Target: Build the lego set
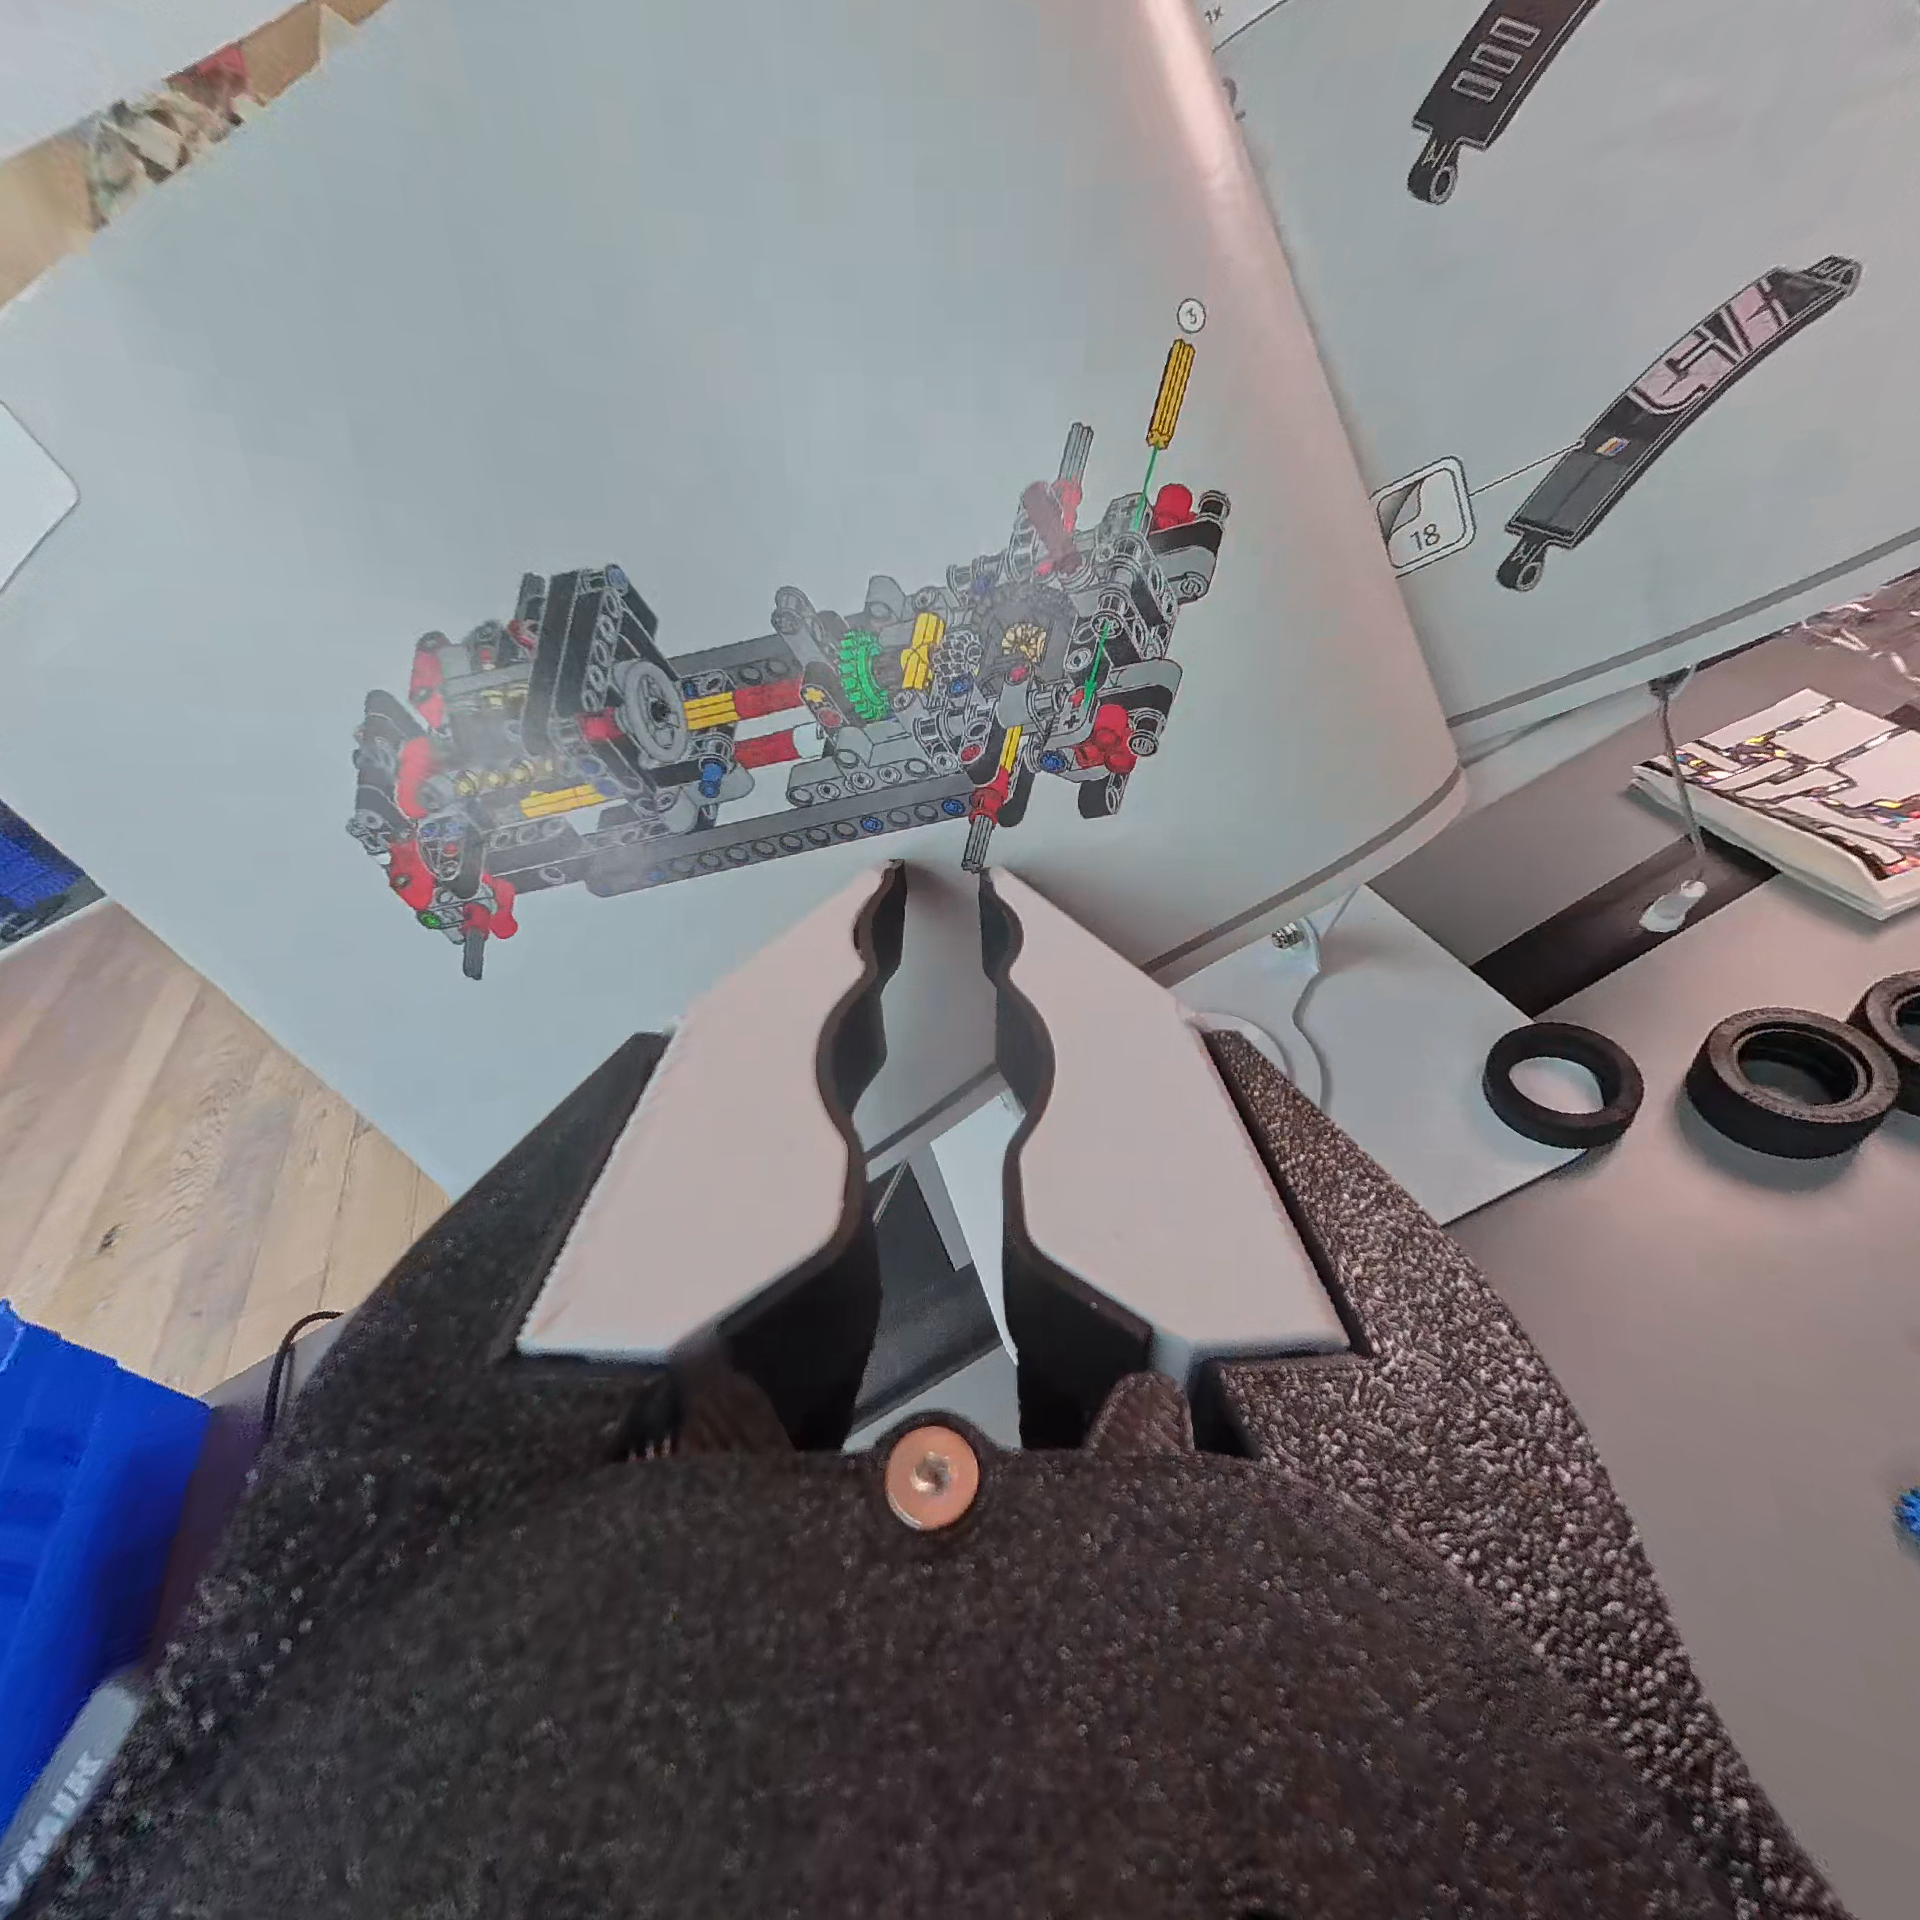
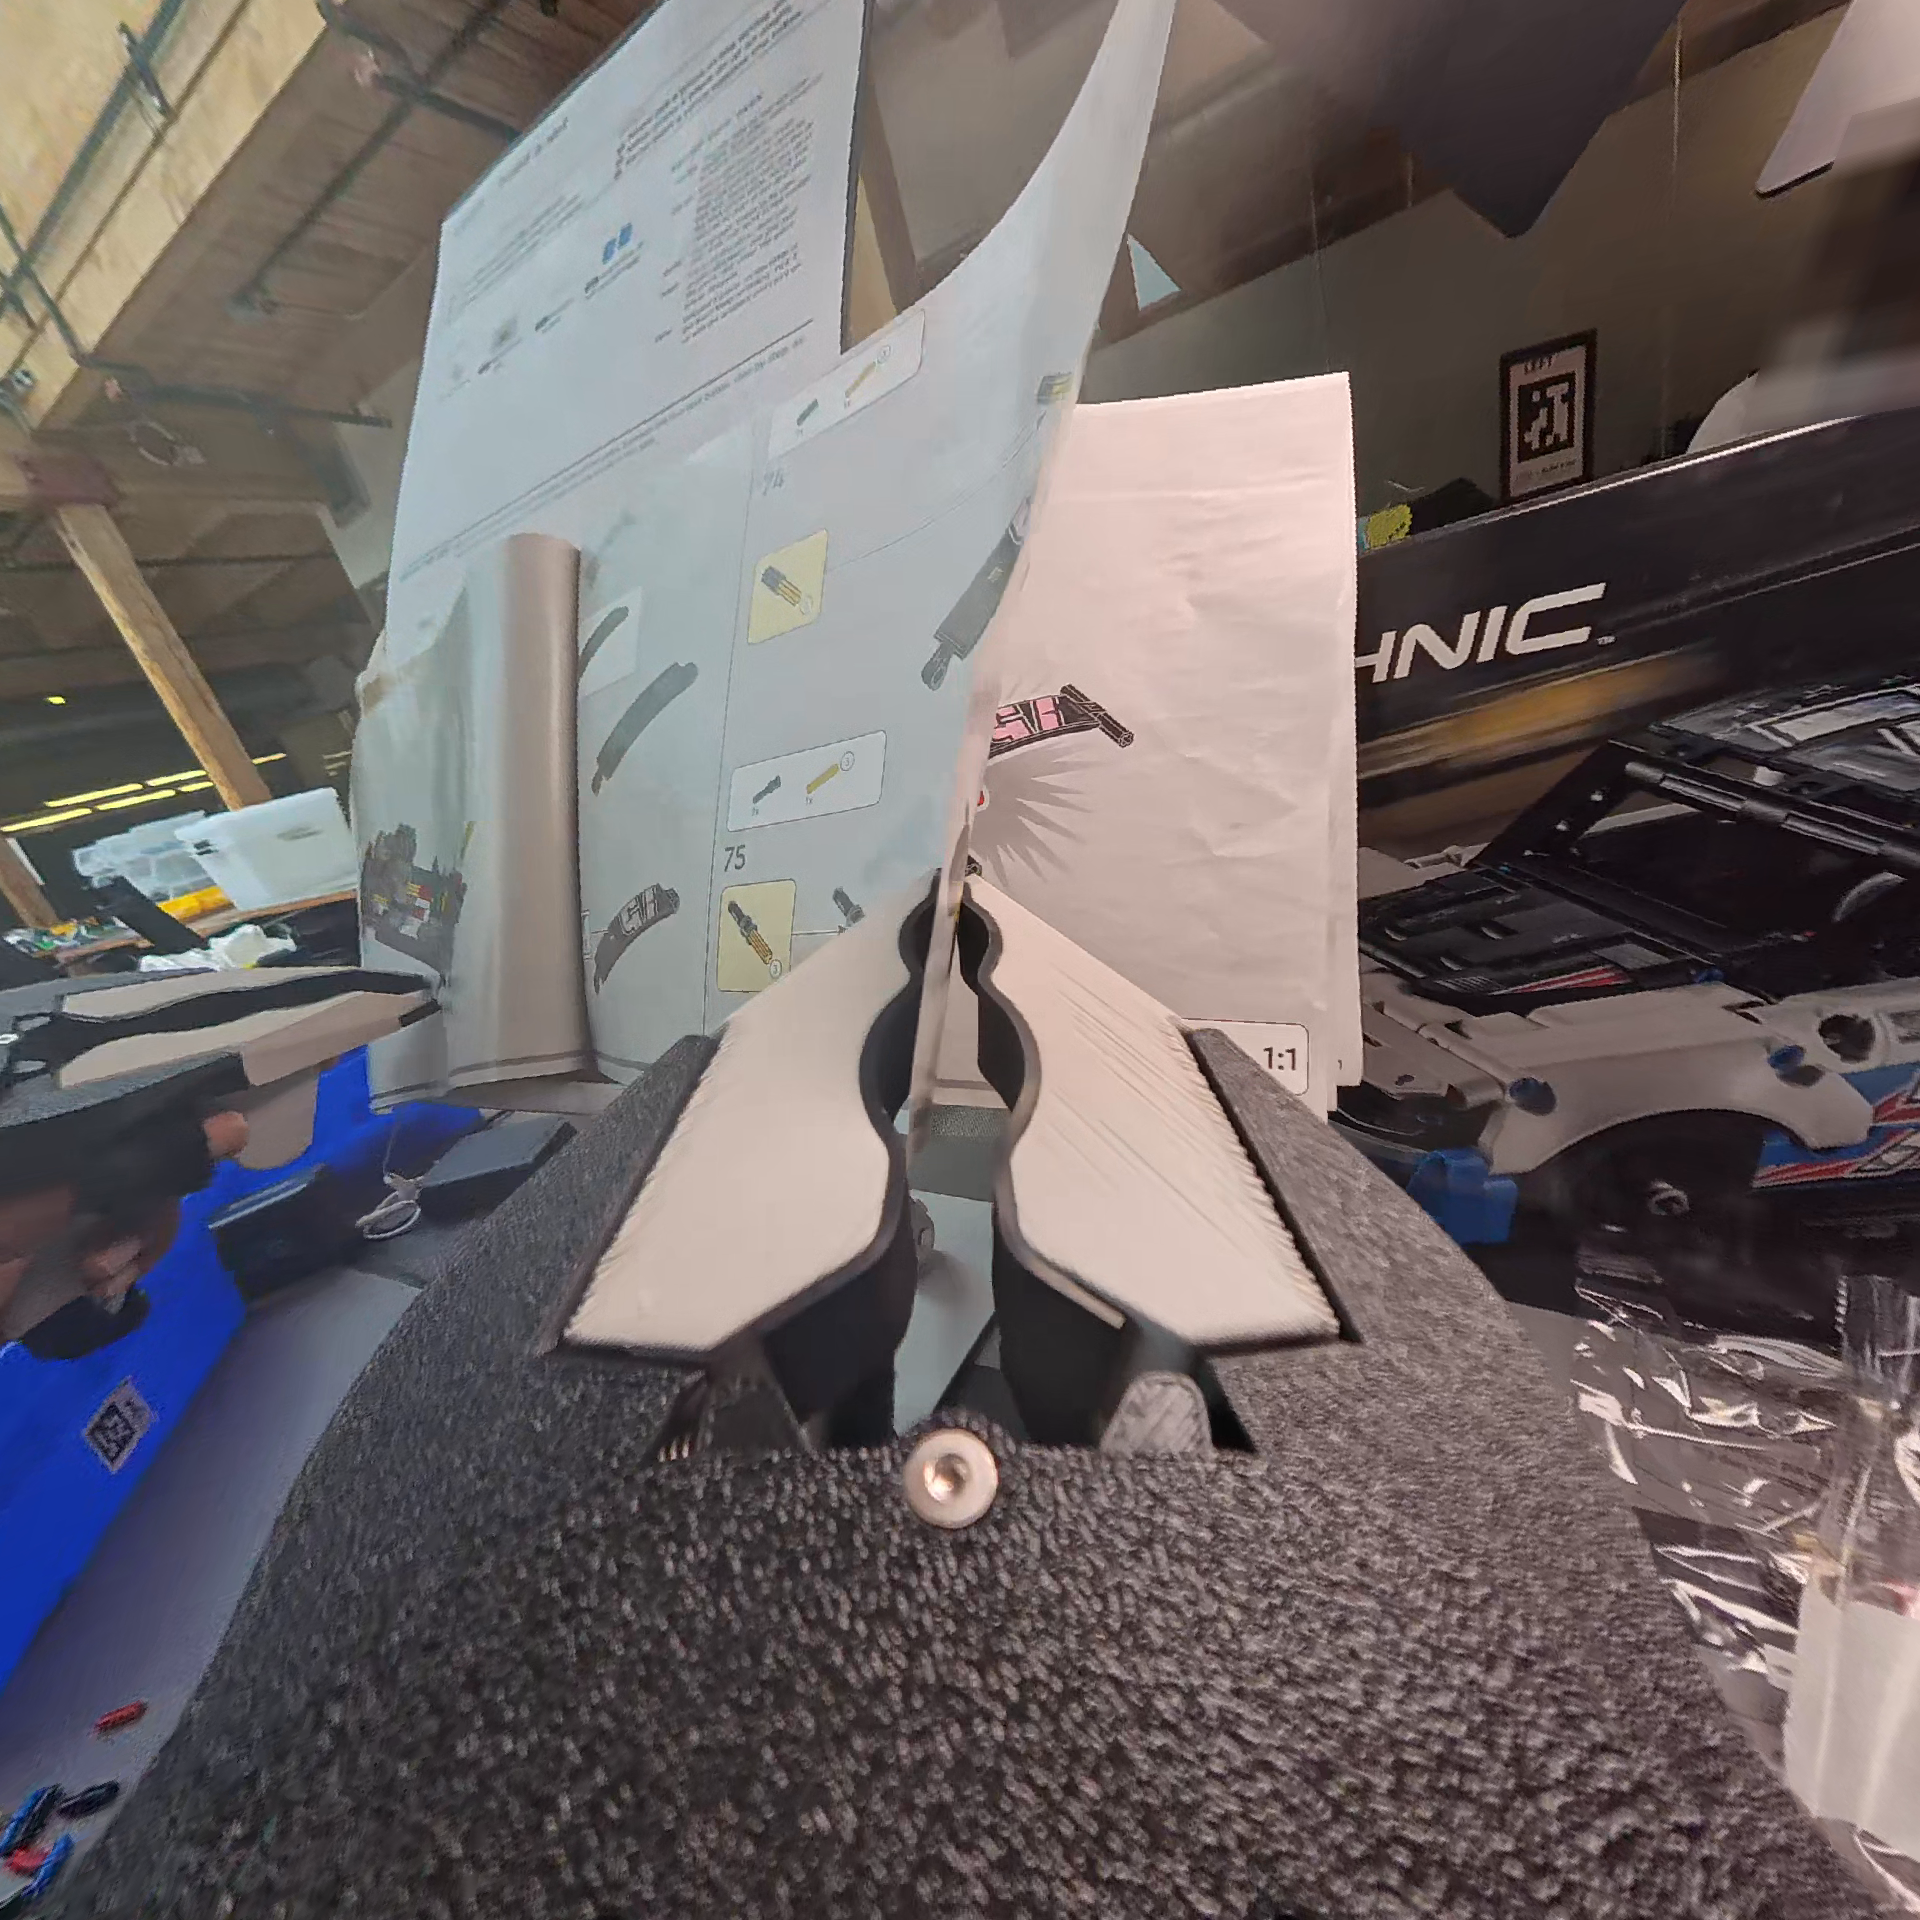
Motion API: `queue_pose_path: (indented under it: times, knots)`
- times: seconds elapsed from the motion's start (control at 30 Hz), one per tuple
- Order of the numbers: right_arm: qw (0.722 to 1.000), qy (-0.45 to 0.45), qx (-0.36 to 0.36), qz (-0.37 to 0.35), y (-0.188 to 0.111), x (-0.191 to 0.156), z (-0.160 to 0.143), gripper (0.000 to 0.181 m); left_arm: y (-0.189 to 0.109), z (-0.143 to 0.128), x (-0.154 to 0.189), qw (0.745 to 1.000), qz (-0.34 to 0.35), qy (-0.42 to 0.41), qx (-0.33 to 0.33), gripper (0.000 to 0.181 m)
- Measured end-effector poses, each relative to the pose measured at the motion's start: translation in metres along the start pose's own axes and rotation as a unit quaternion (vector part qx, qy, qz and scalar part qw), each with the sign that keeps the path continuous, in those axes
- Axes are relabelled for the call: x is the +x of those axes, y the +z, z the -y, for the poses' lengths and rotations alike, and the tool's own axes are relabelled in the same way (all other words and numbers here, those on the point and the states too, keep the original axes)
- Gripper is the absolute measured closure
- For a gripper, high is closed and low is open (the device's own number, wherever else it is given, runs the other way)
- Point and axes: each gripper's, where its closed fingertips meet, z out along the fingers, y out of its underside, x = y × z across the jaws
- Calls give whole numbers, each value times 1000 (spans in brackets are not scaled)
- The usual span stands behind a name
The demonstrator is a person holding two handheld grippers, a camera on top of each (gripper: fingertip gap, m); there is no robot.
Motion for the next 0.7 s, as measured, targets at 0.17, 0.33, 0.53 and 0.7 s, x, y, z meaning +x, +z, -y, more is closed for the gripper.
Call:
queue_pose_path:
  times: [0.17, 0.33, 0.53, 0.7]
  knots:
    - [1000, -9, -10, 1, 2, 3, -3, 181, 4, 3, -5, 1000, 9, 24, 7, 172]
    - [999, -26, -30, -8, 9, 11, -9, 181, 7, 5, -12, 999, 14, 38, 10, 172]
    - [997, -33, -69, -29, 20, 28, -25, 181, 9, 3, -20, 999, 10, 18, 31, 179]
    - [992, -69, -97, -45, 35, 36, -29, 181, 14, 10, -31, 997, 36, 64, 36, 181]
